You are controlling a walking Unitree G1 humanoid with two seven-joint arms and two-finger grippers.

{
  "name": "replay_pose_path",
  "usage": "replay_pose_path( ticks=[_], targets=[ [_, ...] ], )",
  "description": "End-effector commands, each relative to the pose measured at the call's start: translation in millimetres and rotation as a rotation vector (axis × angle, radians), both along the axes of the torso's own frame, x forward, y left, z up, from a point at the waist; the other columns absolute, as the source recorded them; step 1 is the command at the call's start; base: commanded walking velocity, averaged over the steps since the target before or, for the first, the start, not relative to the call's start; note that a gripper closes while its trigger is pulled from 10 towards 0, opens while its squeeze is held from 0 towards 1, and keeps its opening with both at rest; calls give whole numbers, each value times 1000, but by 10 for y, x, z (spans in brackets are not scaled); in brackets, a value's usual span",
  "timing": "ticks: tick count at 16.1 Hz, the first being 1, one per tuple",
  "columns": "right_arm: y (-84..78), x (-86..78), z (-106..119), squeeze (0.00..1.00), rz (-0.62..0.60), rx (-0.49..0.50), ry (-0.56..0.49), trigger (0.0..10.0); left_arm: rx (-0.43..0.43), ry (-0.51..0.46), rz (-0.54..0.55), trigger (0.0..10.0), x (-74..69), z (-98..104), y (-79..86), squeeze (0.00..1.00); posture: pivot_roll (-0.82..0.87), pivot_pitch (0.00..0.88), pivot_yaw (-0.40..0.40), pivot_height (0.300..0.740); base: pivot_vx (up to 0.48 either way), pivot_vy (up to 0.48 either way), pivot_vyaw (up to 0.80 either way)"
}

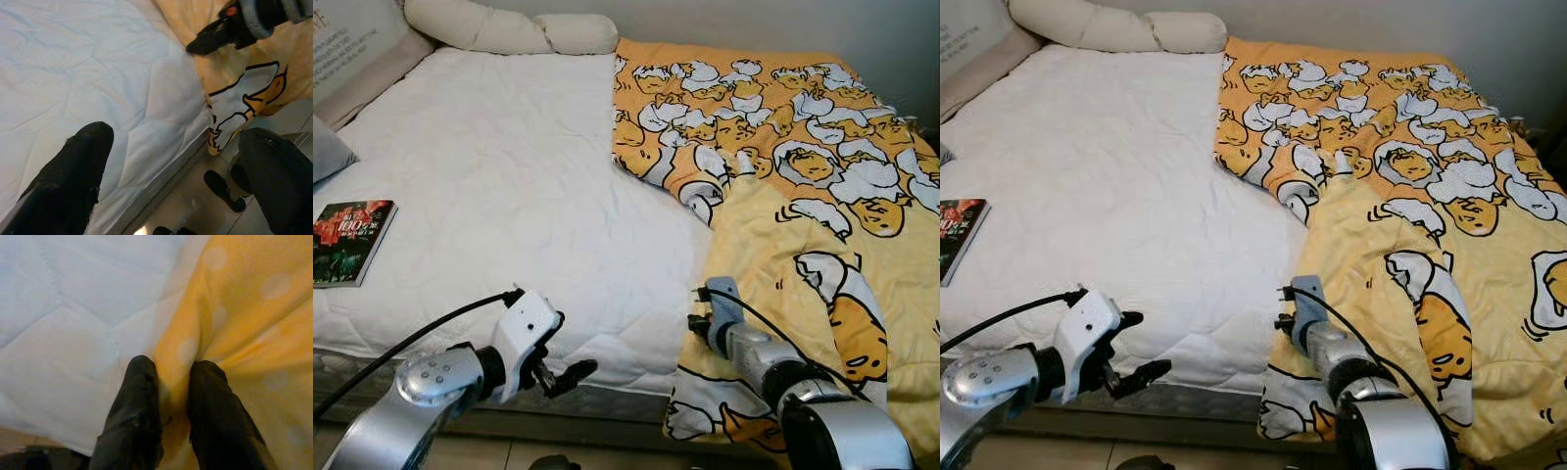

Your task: Clean up the room

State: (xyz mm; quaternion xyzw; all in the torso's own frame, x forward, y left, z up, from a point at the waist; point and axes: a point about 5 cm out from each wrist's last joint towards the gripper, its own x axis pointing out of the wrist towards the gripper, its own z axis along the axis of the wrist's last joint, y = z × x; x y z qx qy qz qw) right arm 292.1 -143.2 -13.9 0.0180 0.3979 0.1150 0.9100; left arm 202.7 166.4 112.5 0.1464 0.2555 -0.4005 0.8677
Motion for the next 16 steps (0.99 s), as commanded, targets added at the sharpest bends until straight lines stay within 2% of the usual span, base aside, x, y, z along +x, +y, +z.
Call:
replay_pose_path(
  ticks=[1, 4, 6, 7, 8, 10, 11, 12, 13, 14, 15, 16],
  targets=[
    [-71, -45, -27, 0, 19, 42, 17, 0, -1, -19, -3, 10000, 55, 27, 19, 0, 28, 0, 0, 740, 0, 0, 0],
    [-182, -122, -48, 0, 116, 113, 35, 0, -1, -26, -9, 10000, 127, 15, 19, 0, 9, 0, 10, 740, 0, 0, 0],
    [-241, -198, -15, 0, 278, 239, -9, 0, 0, -33, -14, 10000, 175, 9, 4, 0, 3, 0, 15, 740, 0, 0, 0],
    [-234, -212, 4, 0, 317, 281, -24, 0, -1, -35, -15, 10000, 181, 10, 4, 0, 3, 0, 15, 740, 0, 0, 0],
    [-209, -303, 73, 0, 468, 437, -51, 0, 0, -37, -19, 10000, 189, 8, 10, 0, -2, 0, 19, 740, 0, 0, 0],
    [-170, -563, 196, 0, 708, 633, -44, 0, -1, -37, -24, 10000, 185, 0, 16, 0, -5, 0, 23, 740, 0, 0, 0],
    [-165, -692, 234, 0, 792, 679, -13, 0, -2, -35, -27, 10000, 178, -2, 15, 0, -5, 0, 23, 740, 0, 0, 0],
    [-165, -927, 256, 0, 940, 709, 70, 0, -4, -29, -34, 10000, 163, -10, 18, 0, -6, 0, 24, 740, 0, 0, 0],
    [-172, -980, 250, 0, 971, 703, 92, 0, -4, -28, -35, 10000, 160, -12, 20, 0, -6, 0, 24, 740, 0, 0, 0],
    [-266, -1047, 46, 0, 978, 569, 110, 1373, -5, -26, -36, 10000, 162, -21, 19, 0, -7, 0, 24, 740, 0, 0, 0],
    [-328, -1087, -125, 0, 938, 474, 114, 10000, -5, -25, -39, 10000, 170, -28, 13, 0, -6, 0, 24, 740, 0, 0, 0],
    [-348, -1123, -188, 0, 897, 439, 108, 10000, -5, -25, -41, 10000, 174, -31, 12, 0, -6, 0, 27, 740, 0, 0, 0]
  ],
)
